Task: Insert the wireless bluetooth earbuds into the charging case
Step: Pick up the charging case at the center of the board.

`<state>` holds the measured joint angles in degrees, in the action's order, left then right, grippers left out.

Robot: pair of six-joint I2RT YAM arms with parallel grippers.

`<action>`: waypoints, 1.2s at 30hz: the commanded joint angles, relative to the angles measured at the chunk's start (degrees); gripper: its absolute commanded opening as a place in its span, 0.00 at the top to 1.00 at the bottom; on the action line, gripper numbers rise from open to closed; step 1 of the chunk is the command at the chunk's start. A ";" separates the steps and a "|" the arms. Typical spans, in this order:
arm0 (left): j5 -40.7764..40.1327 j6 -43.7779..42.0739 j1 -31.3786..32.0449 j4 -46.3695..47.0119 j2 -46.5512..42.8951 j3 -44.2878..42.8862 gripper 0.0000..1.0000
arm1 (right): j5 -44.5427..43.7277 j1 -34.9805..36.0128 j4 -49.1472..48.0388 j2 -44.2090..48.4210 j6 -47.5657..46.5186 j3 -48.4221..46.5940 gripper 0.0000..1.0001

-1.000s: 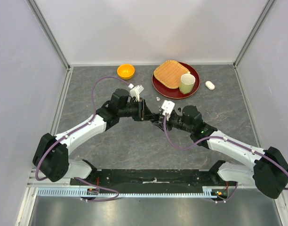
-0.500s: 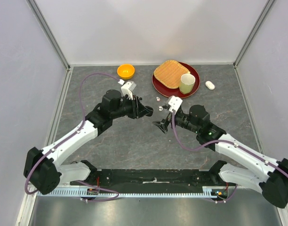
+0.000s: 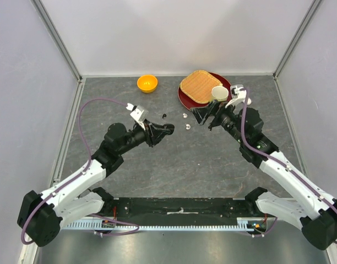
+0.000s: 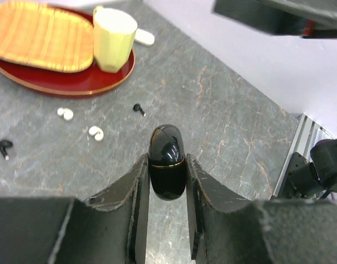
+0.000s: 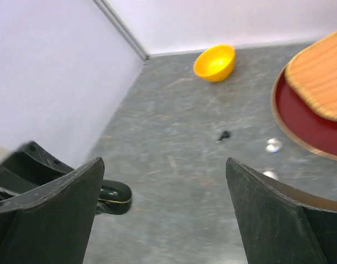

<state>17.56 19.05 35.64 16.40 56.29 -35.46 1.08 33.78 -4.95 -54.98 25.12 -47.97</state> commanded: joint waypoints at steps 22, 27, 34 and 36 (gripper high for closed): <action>7.14 -13.42 -0.04 27.19 -5.05 9.09 0.98 | 24.67 4.89 -54.27 -20.25 66.27 14.21 0.08; 7.66 -13.51 -0.04 27.10 -6.10 9.80 0.98 | 23.62 5.77 -61.31 -24.81 70.85 15.27 0.15; 7.14 -13.86 -0.04 26.66 -7.33 10.85 0.98 | 22.91 7.26 -66.86 -28.16 75.07 15.27 0.25; 6.78 -14.30 -0.04 26.40 -7.51 10.85 0.98 | 22.12 7.70 -66.68 -28.25 75.77 15.71 0.29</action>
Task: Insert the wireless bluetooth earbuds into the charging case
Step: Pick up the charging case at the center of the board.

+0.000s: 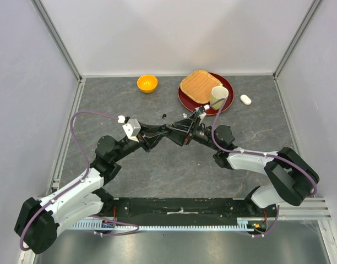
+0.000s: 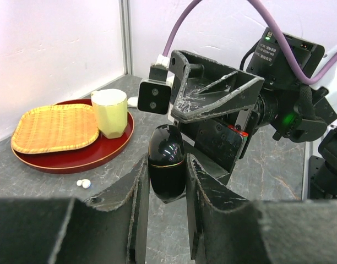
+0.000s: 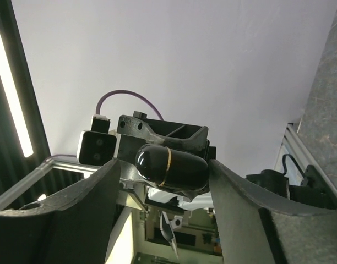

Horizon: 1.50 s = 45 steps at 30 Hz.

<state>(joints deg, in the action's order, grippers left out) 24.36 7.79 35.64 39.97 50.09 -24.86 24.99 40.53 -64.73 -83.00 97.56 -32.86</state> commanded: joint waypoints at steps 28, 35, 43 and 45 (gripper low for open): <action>2.62 -2.70 -0.04 3.01 -2.18 0.60 0.98 | -5.83 1.39 -8.48 -0.23 5.36 3.24 0.39; 4.47 -1.91 -0.13 3.45 -1.39 0.43 0.98 | -5.48 1.39 -8.83 0.21 5.27 3.15 0.49; 2.63 -0.77 -0.04 2.84 -0.96 0.25 0.87 | -4.69 1.39 -11.12 0.30 6.33 3.33 0.70; 1.83 -0.24 -0.04 2.23 -0.78 -0.10 0.77 | -4.52 1.39 -11.30 0.47 5.98 3.16 0.72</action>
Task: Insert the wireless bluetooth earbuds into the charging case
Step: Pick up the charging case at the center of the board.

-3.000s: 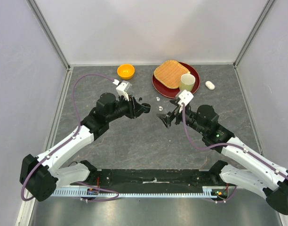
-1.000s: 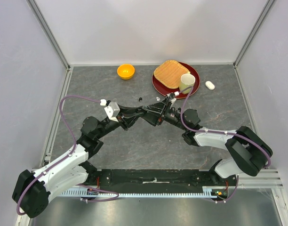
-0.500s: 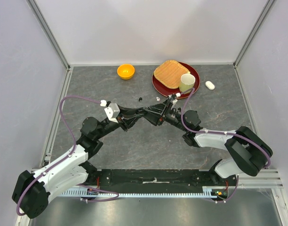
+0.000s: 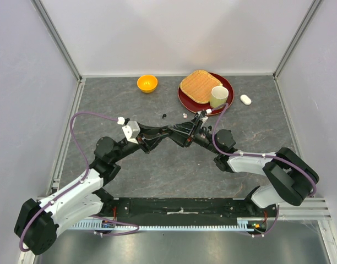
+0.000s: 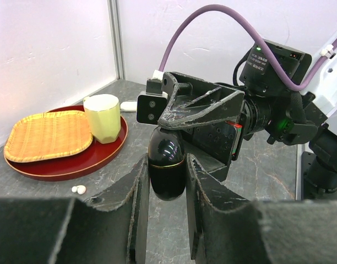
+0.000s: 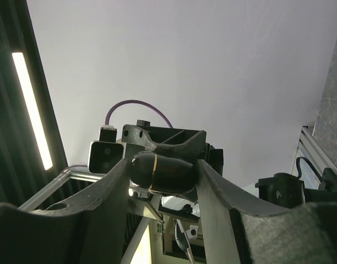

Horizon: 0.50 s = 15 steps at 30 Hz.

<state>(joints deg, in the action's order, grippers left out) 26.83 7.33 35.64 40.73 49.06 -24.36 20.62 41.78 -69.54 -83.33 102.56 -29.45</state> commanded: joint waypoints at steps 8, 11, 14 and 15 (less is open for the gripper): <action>-0.81 1.98 -0.04 -1.44 1.57 -2.18 0.56 | -0.06 0.06 -5.17 1.15 -0.79 -0.96 0.75; -0.81 2.25 -0.13 -1.36 1.83 -2.18 0.52 | -0.06 0.06 -5.34 0.89 -0.61 -0.96 0.75; -0.90 2.51 -0.04 0.04 2.01 -2.01 0.52 | -0.06 0.14 -5.70 0.71 -0.26 -0.78 0.75; -0.90 2.77 -0.04 0.31 2.18 -1.92 0.52 | -0.06 0.06 -5.87 0.71 -0.35 -0.70 0.75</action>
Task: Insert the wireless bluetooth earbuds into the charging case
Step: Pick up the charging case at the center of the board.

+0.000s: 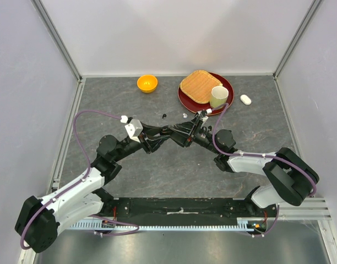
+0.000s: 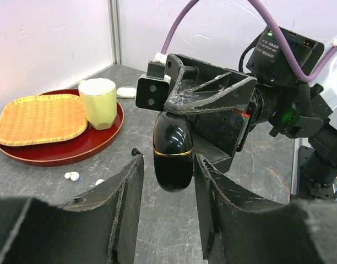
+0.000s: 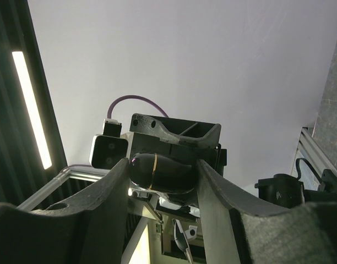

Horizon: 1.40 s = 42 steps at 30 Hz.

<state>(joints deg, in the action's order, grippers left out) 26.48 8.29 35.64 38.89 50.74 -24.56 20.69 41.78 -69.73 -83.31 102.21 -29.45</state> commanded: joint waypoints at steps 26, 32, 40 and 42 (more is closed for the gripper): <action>-0.90 6.38 0.04 10.85 3.58 0.12 0.94 | -0.38 0.14 -6.39 -0.28 1.06 0.27 0.75; -0.46 5.86 0.05 9.71 2.61 0.03 0.98 | -0.74 0.14 -4.54 0.86 -0.87 0.10 0.66; -0.90 4.71 0.05 8.57 1.55 0.47 0.98 | -1.35 0.14 -4.97 1.48 -3.95 0.27 0.10; -1.25 4.54 0.05 8.48 1.20 0.74 0.98 | -1.61 0.23 -4.01 2.53 -4.91 0.18 0.02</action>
<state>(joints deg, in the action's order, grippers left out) 26.48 13.41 35.75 45.56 53.30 -24.23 20.03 41.78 -71.42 -83.44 100.36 -29.39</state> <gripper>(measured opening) 0.345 0.932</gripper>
